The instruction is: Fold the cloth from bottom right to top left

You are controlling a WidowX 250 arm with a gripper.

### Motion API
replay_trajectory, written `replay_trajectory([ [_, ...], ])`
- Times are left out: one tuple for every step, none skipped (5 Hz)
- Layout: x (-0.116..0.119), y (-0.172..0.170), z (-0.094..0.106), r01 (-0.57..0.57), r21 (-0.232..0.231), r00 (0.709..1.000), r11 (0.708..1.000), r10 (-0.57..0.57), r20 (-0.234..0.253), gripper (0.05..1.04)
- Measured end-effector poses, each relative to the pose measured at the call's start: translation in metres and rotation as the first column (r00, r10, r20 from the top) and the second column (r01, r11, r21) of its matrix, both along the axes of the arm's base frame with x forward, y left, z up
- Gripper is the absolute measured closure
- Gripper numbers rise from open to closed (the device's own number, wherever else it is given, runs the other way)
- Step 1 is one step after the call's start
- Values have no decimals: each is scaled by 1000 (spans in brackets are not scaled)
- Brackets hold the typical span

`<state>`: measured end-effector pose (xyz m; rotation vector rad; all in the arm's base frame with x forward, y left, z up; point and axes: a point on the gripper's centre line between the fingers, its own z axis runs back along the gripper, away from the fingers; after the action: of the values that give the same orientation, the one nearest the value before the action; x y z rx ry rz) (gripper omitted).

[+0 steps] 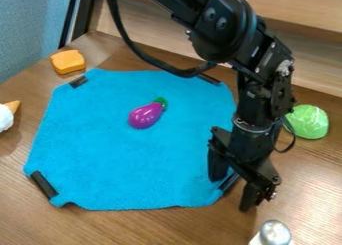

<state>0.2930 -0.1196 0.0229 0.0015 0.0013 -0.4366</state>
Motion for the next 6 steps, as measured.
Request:
replay_trajectory([
  [2,-2,0,-6,-9,1000,1000,6,5,121],
  [6,2,-1,-37,-29,999,999,37,21,383],
  [8,3,0,-29,-57,999,998,31,26,683],
  [12,-5,3,19,-96,999,995,-16,34,915],
  [9,-11,7,47,-138,999,989,-47,4,1011],
  [19,3,36,42,-240,998,970,-30,53,1024],
])
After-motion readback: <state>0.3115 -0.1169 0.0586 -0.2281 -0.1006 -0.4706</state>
